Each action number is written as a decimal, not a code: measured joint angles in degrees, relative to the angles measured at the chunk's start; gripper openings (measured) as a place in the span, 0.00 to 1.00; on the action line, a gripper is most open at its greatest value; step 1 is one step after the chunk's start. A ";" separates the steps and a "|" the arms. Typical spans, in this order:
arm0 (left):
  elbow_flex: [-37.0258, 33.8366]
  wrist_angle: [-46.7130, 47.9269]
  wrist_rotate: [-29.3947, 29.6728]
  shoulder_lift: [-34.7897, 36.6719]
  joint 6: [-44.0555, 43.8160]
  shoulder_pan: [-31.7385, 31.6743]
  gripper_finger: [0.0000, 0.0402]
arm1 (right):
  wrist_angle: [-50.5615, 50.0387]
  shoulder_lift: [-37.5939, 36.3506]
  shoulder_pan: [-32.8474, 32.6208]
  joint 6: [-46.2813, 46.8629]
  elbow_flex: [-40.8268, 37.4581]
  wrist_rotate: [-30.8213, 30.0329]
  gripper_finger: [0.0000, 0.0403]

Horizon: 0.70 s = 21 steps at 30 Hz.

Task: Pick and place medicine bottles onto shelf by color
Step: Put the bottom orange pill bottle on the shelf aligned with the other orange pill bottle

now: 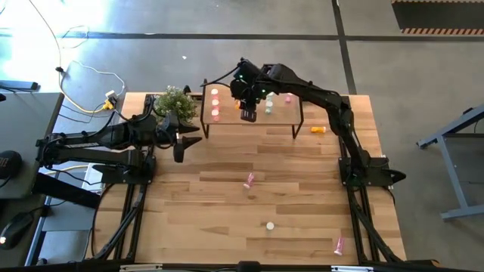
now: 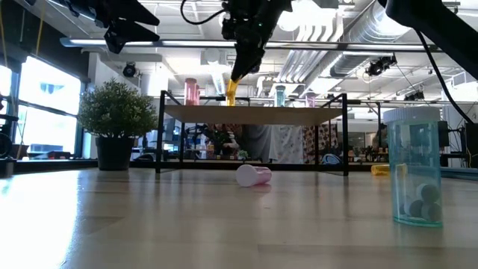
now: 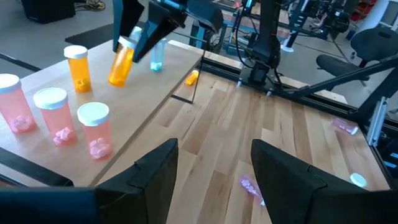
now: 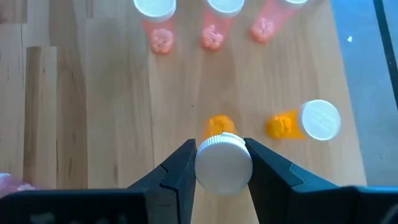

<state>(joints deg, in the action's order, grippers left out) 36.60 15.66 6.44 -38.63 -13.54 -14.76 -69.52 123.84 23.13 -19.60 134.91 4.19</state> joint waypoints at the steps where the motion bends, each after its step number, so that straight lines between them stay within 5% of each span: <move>1: 0.00 0.00 0.16 0.00 0.01 0.00 0.49 | 0.07 0.08 -0.06 -0.11 0.00 0.10 0.28; 21: 0.00 0.00 0.22 0.00 0.17 0.00 0.49 | 0.78 0.41 -0.67 -1.49 -2.47 -0.73 0.28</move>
<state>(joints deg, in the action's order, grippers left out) 36.60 15.66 6.66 -38.63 -13.37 -14.76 -68.74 124.24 22.46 -21.09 132.44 3.46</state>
